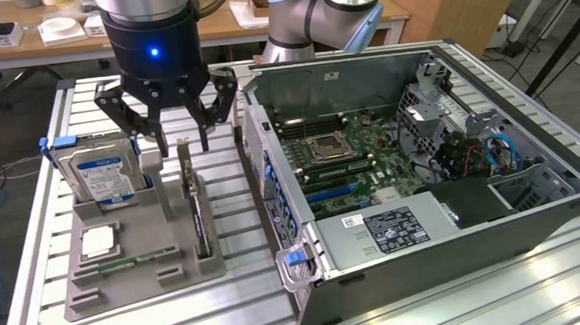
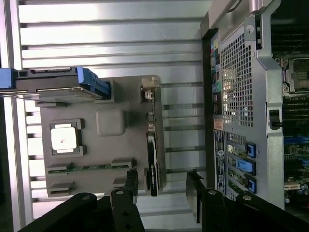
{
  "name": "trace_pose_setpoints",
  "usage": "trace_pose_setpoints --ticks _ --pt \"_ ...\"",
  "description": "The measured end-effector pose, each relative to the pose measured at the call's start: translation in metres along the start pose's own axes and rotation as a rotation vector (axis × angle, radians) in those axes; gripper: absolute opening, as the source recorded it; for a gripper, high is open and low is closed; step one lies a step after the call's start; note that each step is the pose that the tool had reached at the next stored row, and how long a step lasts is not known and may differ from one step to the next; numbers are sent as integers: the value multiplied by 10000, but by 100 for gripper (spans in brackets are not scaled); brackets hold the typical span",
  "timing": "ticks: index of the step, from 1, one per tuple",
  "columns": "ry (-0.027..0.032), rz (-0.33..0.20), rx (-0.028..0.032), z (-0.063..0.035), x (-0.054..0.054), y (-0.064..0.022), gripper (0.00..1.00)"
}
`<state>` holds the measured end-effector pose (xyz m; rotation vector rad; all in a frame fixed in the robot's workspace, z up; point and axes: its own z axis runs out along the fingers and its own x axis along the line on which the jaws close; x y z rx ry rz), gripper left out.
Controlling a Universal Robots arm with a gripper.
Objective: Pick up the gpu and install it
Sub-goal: 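Pick up the gpu and move the gpu toward the slot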
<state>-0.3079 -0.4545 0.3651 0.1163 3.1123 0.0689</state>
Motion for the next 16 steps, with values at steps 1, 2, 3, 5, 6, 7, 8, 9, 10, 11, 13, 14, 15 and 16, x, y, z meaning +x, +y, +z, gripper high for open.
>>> trace_pose_setpoints --ticks 1,2,3,5,6,7,8,9,10,11,13,14,15,16 --pt "1 0 1 2 0 0 53" --pt "2 0 2 4 0 0 53" --pt "0 0 0 8 0 -1 53" --pt "0 2 0 13 2 -3 53" --pt "1 2 1 15 2 -3 53" --pt "-1 2 -1 20 1 -4 53" --pt "0 0 0 23 0 -7 53" --pt "0 0 0 26 0 -9 53" --pt "0 0 -1 30 0 -10 53" --pt "-1 1 -1 34 0 -12 53" --pt "0 -1 0 42 0 -17 53" --pt "-2 0 -2 49 0 -18 53" --pt "-1 1 -1 55 0 -20 53" --pt "-1 0 0 62 0 -22 53"
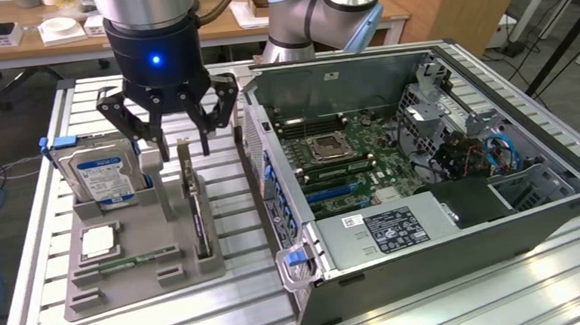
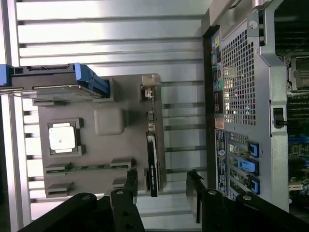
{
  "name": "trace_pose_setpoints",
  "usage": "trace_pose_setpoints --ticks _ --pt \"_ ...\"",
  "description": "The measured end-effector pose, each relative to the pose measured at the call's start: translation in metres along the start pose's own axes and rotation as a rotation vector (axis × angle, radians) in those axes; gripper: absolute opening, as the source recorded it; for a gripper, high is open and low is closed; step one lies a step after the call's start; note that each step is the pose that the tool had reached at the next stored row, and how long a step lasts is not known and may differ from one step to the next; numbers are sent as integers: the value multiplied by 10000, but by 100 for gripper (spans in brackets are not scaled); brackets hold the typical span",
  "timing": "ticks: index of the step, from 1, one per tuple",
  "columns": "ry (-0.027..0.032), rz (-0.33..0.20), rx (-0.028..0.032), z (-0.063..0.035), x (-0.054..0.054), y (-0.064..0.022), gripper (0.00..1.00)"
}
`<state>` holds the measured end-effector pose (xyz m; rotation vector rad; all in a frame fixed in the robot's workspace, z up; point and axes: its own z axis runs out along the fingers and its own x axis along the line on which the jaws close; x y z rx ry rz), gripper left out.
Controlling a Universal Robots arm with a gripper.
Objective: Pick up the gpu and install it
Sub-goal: 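Pick up the gpu and move the gpu toward the slot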
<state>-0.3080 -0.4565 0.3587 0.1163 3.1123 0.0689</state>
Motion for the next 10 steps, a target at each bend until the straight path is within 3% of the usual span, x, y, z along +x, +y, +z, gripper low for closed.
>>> trace_pose_setpoints --ticks 10 --pt "0 0 1 82 2 -13 53"
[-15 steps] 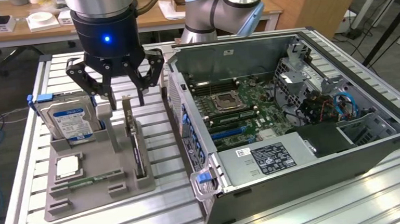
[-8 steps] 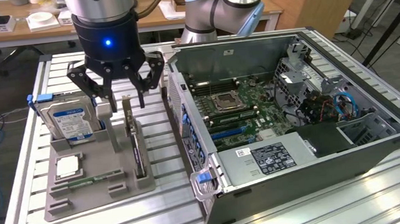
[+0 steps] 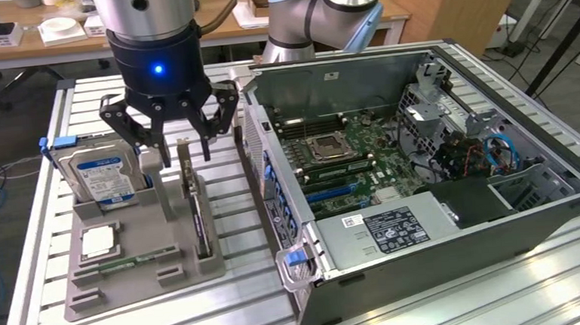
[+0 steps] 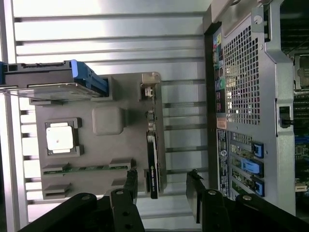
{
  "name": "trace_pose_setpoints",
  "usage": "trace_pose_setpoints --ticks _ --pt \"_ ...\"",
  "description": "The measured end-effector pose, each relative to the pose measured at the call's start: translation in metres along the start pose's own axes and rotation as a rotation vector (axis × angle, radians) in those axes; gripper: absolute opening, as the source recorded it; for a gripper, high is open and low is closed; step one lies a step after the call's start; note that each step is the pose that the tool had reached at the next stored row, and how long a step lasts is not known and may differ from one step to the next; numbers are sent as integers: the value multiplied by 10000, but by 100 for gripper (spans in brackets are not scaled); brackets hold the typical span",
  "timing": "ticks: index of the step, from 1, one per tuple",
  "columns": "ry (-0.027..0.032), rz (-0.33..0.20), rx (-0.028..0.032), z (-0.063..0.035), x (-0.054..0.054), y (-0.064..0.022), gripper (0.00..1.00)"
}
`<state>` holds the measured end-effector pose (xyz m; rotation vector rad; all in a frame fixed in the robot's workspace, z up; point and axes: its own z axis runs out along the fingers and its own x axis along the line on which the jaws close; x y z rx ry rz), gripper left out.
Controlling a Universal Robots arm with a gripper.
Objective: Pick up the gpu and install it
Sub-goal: 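Pick up the gpu and move the gpu toward the slot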
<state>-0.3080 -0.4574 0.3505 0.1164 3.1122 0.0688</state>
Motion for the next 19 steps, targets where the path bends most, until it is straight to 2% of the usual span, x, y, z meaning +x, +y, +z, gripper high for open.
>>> trace_pose_setpoints --ticks 2,19 --pt "-1 -1 18 1 -1 -1 53" --pt "-2 0 8 25 1 -1 53"
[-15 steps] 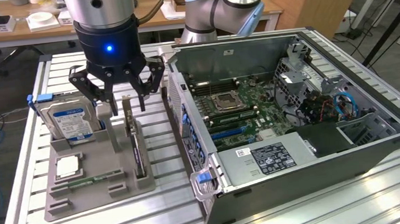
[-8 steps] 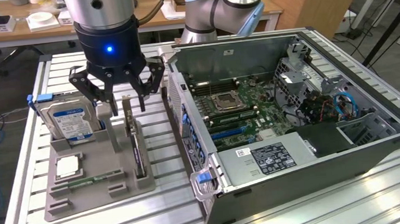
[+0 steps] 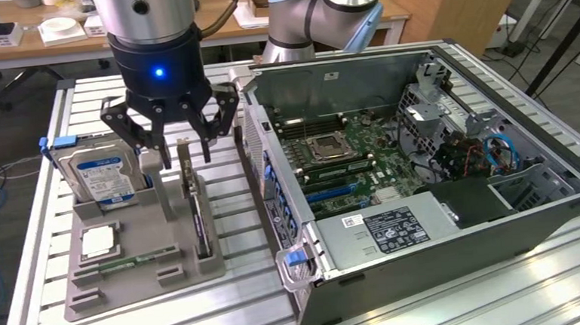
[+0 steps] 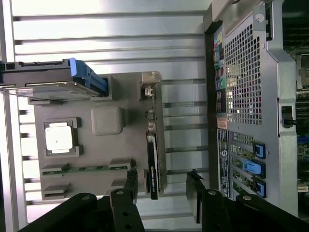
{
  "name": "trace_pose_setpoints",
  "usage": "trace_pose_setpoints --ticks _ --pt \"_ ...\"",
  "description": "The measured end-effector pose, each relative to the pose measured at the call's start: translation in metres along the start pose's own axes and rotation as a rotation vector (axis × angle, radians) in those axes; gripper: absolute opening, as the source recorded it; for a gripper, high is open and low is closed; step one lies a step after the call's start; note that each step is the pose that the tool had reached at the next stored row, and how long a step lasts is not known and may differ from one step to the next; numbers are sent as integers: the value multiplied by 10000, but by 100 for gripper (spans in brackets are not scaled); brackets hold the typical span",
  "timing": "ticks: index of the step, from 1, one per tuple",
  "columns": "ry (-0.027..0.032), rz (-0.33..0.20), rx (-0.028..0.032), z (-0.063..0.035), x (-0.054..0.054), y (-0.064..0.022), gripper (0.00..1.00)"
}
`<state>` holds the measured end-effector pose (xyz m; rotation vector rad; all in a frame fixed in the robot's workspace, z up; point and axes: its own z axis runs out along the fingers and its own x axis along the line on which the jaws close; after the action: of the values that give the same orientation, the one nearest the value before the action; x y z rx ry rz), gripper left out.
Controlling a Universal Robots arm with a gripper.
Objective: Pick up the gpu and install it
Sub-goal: 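Pick up the gpu and move the gpu toward the slot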
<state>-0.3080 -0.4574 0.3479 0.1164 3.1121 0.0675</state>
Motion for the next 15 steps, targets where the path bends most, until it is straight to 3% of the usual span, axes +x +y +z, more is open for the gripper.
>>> trace_pose_setpoints --ticks 15 --pt "1 -1 1 30 1 -1 53"
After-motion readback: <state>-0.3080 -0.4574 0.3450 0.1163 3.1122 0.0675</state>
